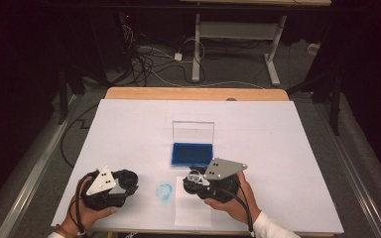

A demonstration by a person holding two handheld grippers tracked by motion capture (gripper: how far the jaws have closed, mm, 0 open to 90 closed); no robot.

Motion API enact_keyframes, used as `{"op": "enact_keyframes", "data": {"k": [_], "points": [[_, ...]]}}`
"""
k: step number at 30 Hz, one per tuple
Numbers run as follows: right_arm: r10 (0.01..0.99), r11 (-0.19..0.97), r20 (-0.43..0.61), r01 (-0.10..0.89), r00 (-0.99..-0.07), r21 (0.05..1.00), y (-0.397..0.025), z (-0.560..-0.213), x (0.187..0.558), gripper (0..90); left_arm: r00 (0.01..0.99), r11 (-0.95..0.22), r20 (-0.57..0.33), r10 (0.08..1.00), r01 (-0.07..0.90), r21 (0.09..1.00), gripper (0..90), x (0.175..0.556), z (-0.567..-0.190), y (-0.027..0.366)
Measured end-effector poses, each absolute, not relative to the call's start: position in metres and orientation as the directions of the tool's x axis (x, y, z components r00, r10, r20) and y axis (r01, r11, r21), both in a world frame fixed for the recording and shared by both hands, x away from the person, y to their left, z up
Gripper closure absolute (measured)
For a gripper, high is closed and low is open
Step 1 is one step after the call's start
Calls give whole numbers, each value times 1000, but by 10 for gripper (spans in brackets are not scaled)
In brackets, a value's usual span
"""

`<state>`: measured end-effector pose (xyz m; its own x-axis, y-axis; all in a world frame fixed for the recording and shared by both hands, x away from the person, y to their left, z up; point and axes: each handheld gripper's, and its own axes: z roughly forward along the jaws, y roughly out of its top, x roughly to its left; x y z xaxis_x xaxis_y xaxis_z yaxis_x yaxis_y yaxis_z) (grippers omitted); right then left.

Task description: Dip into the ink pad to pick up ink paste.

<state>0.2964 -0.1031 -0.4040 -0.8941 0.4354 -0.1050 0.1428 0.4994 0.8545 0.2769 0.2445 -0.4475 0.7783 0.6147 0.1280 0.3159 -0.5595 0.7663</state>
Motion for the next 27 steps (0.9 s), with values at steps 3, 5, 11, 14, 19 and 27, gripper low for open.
{"op": "enact_keyframes", "data": {"k": [3,5,11,14,19,27], "points": [[428,514,-107,144,-898,845,-101,-410,295,571,779,-559,126,614,317,766,365,277,-448,244],[426,522,-104,150,-899,840,-99,-414,294,571,780,-562,128,612,316,764,365,277,-448,244],[407,557,-107,154,-907,816,-95,-427,291,571,779,-560,127,614,317,765,365,277,-448,244],[403,569,-109,155,-908,808,-94,-433,289,571,781,-564,128,611,316,763,365,277,-448,243],[401,577,-105,161,-910,801,-94,-439,289,571,783,-567,129,609,315,762,365,277,-448,243],[409,581,-98,176,-907,794,-96,-443,288,571,782,-567,129,609,317,761,365,277,-449,243]]}}
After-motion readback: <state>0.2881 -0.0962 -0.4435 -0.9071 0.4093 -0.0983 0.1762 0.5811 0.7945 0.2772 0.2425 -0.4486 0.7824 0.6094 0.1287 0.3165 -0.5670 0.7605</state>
